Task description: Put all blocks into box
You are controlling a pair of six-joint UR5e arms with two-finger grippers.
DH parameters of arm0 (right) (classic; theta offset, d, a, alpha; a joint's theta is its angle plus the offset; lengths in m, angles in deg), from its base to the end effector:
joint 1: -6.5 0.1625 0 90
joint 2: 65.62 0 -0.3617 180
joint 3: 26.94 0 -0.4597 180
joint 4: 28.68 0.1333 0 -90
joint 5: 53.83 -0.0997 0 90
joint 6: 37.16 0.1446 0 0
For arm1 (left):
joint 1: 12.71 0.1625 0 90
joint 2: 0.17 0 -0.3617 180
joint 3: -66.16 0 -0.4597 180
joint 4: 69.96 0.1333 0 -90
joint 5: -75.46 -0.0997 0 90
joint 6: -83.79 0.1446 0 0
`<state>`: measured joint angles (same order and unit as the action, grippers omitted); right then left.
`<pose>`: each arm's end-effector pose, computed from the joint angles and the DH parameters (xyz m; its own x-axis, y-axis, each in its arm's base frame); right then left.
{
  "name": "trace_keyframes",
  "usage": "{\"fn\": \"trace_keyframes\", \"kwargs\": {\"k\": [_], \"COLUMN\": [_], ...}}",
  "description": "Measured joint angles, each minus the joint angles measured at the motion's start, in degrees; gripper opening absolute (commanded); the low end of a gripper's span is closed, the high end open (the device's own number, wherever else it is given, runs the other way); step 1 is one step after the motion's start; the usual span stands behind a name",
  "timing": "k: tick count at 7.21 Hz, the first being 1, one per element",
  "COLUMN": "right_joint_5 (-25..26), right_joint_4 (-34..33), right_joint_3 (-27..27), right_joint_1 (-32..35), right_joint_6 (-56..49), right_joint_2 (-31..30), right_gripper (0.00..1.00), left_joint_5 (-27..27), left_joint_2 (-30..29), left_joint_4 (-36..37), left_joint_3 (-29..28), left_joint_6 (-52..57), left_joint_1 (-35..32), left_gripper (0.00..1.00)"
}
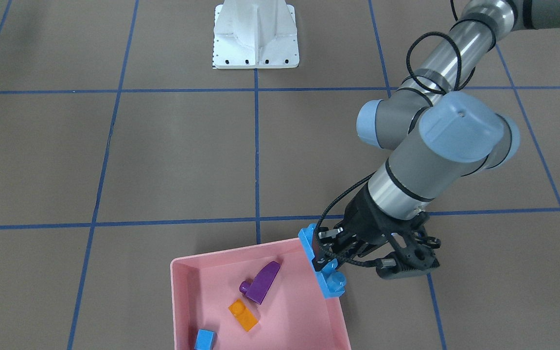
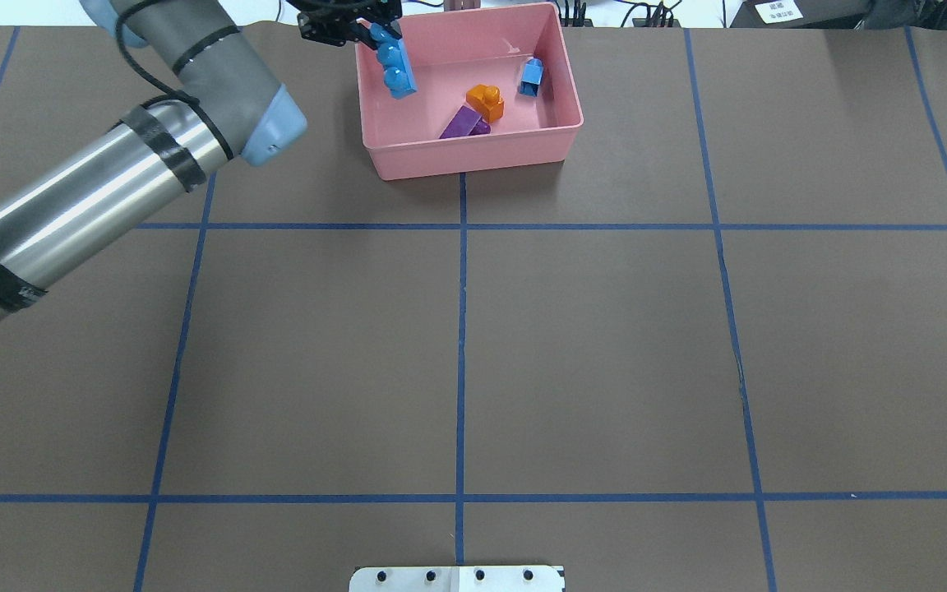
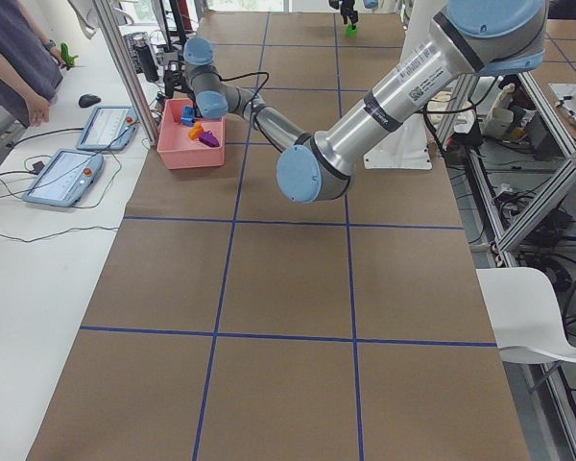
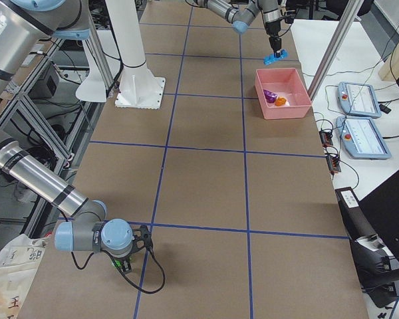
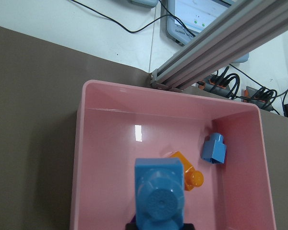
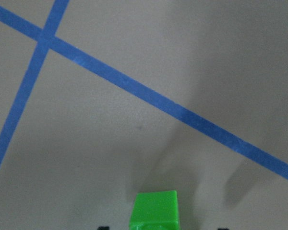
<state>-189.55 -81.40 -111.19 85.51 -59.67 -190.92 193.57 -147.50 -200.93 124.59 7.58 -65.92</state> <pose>-0.0147 -0.2320 0.8669 0.5686 -0.4553 0.6851 0.4416 0.8716 0.2128 0.4719 -0.7398 0.1168 0.3364 -0.0987 -0.9365 0.3779 0.9251 0.0382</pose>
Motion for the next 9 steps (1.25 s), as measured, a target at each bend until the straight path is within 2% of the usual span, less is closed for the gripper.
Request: {"fn": "trace_keyframes", "kwargs": {"k": [1, 2, 3, 4, 7, 9], "right_joint_5": [-0.07, -0.12, -0.15, -0.20, -2.19, -6.09], "right_joint_4": [-0.01, -0.01, 0.00, 0.09, 0.00, -3.90], "right_joint_3": [-0.01, 0.00, -0.01, -0.05, -1.12, -5.60], "right_joint_1": [0.00, 0.00, 0.00, 0.00, -0.26, -1.61], "right_joint_6": [0.16, 0.46, 0.70, 0.75, 0.81, 0.86], "right_joint_2": [0.19, 0.34, 0.45, 0.50, 0.39, 0.14], "right_gripper": [0.52, 0.27, 0.00, 0.00, 0.00, 0.00], "left_joint_5": [-4.08, -8.18, -11.19, -12.52, -13.23, -13.18], "left_joint_2": [-2.22, -4.69, -6.75, -7.73, -8.91, -9.32], "left_joint_4": [-2.08, -3.68, -4.47, -4.77, -4.90, -4.81], "left_joint_3": [-3.88, -7.84, -10.88, -12.26, -12.76, -12.04], "left_joint_6": [-1.25, -2.55, -3.60, -4.46, -5.11, -5.36], "left_joint_1": [2.19, 4.12, 5.39, 5.94, 6.47, 6.49], "left_gripper": [0.00, 0.00, 0.28, 0.99, 1.00, 1.00]}}
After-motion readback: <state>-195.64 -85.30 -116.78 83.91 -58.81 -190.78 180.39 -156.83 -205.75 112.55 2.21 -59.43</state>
